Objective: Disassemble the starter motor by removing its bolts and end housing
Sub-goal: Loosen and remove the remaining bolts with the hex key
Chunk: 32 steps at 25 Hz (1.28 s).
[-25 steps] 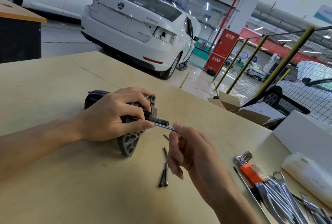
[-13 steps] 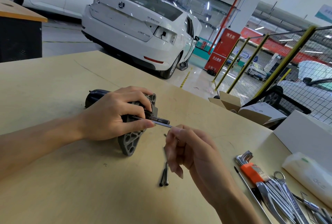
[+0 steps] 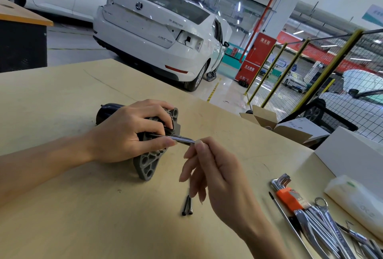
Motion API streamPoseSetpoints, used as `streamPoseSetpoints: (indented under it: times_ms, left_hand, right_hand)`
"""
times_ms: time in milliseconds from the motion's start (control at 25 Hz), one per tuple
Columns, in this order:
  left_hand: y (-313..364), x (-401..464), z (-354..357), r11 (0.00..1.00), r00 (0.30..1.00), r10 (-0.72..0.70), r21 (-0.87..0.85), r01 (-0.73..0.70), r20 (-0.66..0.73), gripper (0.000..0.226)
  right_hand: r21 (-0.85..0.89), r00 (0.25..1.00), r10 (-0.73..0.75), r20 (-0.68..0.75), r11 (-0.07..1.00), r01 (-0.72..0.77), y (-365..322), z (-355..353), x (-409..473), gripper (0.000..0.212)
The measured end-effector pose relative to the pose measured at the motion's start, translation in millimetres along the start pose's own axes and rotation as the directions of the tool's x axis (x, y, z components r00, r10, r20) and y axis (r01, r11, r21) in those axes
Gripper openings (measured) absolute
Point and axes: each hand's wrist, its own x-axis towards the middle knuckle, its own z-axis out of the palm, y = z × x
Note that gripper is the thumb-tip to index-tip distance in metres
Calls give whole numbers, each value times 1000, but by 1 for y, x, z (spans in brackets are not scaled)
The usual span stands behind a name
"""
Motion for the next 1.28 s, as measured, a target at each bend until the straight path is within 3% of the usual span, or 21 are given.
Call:
streamPoseSetpoints:
  times_ms: [160,600,1280]
  left_hand:
    - [-1,0,0,1000,1000,11,10,-11,-4,30]
    - [1,0,0,999,1000,17,27,-17,17,29]
    - [0,-1,0,998,999,40,53,-41,20,28]
  right_hand:
    - [-154,997,-46,-65,987,36,8,5,1,23]
    - [-32,994,67,-83,997,-70,8,10,1,54]
    - [-115,994,78,-80,990,-87,8,14,0,56]
